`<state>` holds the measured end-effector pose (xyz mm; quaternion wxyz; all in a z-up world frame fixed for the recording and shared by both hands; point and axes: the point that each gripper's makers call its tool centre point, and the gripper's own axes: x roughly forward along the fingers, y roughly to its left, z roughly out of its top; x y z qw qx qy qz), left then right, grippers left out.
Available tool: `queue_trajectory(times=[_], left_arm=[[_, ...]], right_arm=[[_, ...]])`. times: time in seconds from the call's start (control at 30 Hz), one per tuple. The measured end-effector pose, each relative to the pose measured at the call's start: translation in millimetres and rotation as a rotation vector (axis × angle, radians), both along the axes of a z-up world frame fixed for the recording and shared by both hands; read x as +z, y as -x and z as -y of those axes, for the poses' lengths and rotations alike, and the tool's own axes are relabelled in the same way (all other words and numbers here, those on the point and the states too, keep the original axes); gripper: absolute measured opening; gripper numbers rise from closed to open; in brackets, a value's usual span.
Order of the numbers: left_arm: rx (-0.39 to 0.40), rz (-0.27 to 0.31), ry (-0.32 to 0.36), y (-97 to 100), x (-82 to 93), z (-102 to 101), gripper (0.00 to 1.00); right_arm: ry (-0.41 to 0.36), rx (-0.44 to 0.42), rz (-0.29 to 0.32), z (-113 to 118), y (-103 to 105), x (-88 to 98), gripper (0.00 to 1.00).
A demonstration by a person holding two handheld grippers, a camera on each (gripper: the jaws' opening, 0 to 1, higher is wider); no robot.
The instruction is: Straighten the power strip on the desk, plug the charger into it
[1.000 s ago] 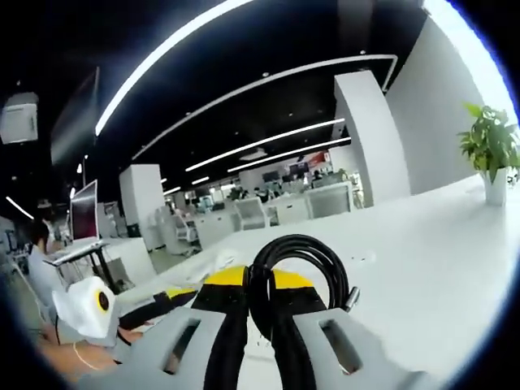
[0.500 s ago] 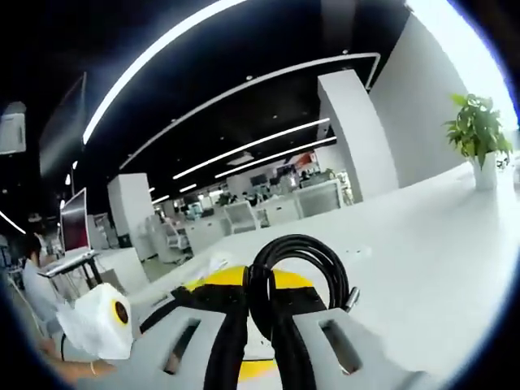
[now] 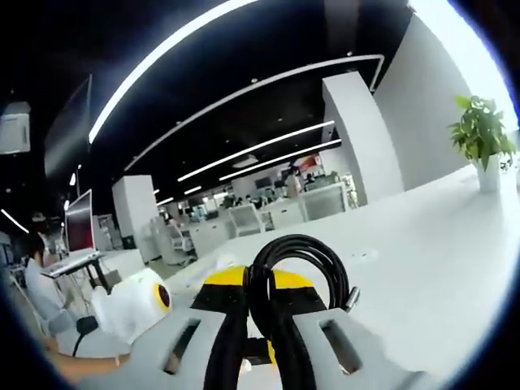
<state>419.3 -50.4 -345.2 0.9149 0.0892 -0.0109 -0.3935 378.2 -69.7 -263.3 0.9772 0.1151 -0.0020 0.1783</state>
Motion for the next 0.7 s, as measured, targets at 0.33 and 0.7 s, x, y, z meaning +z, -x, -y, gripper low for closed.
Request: queue_trajectory(times=[0.33,0.7], left_arm=[[-0.056,0.001,0.007,6.4,0.5,8,0.59],[-0.094,-0.004,0.013,10.9,-4.0,17,0.36]], right_arm=[[-0.017,0.015,0.001,-2,2,0.6,0.07],[-0.01,0.026,-0.008,-6,0,-5.0,0.07]])
